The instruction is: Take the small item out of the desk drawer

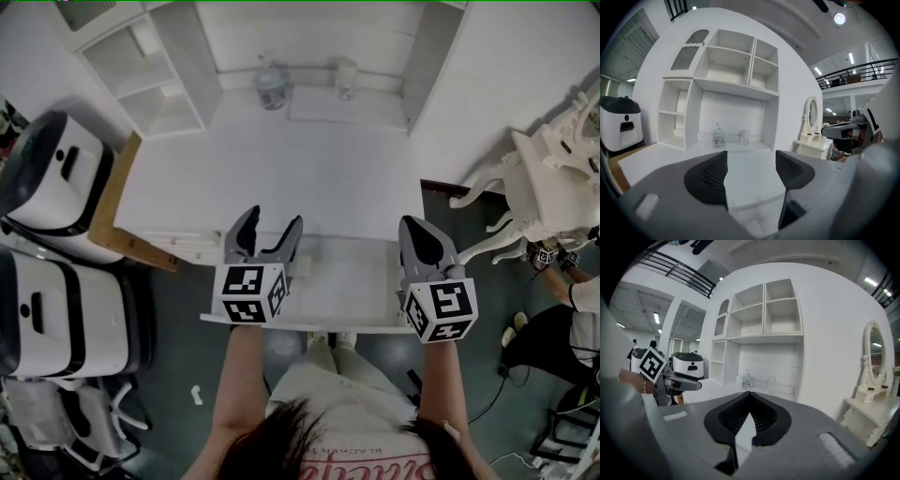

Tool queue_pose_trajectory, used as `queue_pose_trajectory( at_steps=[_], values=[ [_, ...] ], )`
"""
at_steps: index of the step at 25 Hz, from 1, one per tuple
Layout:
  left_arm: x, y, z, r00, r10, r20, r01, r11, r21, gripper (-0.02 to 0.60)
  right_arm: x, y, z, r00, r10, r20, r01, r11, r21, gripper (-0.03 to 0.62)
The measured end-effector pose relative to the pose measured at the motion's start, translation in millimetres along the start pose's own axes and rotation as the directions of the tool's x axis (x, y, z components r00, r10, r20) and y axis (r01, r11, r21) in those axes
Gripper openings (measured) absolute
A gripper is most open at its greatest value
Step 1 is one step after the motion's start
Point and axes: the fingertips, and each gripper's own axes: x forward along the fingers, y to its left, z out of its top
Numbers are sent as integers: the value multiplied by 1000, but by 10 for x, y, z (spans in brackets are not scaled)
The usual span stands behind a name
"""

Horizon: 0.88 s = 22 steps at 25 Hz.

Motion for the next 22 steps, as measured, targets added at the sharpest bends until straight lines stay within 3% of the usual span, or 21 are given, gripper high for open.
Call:
queue_pose_trajectory(
  at_steps=[12,22],
  values=[
    [-26,26,-630,989,35,-143,-52,992,-116,331,46,17,-554,991,50,-121,-43,997,60,3],
    [46,-53,-1206,957,18,-291,-61,988,-139,328,63,4,-953,973,79,-219,-62,995,84,3]
  ],
)
